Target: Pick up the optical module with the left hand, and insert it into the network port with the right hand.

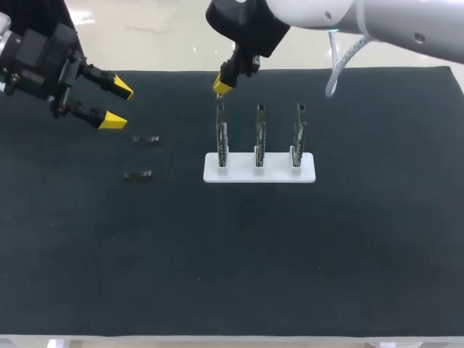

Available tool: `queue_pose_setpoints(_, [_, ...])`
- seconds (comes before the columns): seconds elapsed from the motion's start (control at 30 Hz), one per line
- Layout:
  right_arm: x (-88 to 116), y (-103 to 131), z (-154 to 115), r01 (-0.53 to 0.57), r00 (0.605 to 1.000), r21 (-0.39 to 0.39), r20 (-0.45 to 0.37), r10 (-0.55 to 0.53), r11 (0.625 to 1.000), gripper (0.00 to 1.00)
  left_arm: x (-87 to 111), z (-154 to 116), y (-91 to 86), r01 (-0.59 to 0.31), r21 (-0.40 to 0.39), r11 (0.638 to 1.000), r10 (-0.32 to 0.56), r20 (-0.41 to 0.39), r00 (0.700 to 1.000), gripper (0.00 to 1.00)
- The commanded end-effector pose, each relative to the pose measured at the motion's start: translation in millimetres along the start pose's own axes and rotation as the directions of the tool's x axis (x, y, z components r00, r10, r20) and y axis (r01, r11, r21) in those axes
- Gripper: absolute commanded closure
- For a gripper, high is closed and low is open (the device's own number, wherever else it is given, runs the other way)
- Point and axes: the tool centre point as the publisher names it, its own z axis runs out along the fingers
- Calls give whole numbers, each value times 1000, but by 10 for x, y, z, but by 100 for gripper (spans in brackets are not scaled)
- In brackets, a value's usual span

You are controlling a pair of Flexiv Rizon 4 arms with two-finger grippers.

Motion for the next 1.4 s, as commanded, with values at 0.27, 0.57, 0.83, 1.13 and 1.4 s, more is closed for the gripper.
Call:
queue_pose_setpoints(0.27, [52,-22,95,8,1000,8,11,-8,1000,100,-3,2,6,1,1,1000,-1,-3,1000,0])
queue_pose_setpoints(0.57, [96,-34,172,15,1000,12,20,-15,1000,100,-3,2,6,1,1,1000,-1,-3,1000,0])
queue_pose_setpoints(0.83, [133,-50,236,19,999,19,28,-19,1000,100,-3,2,6,1,1,1000,-1,-3,1000,0])
queue_pose_setpoints(1.13, [148,-47,283,15,999,24,35,-16,1000,100,-3,2,6,1,1,1000,-1,-3,1000,0])
queue_pose_setpoints(1.4, [75,-85,128,12,1000,3,21,-12,1000,100,-3,2,6,1,1,1000,-1,-3,1000,0])
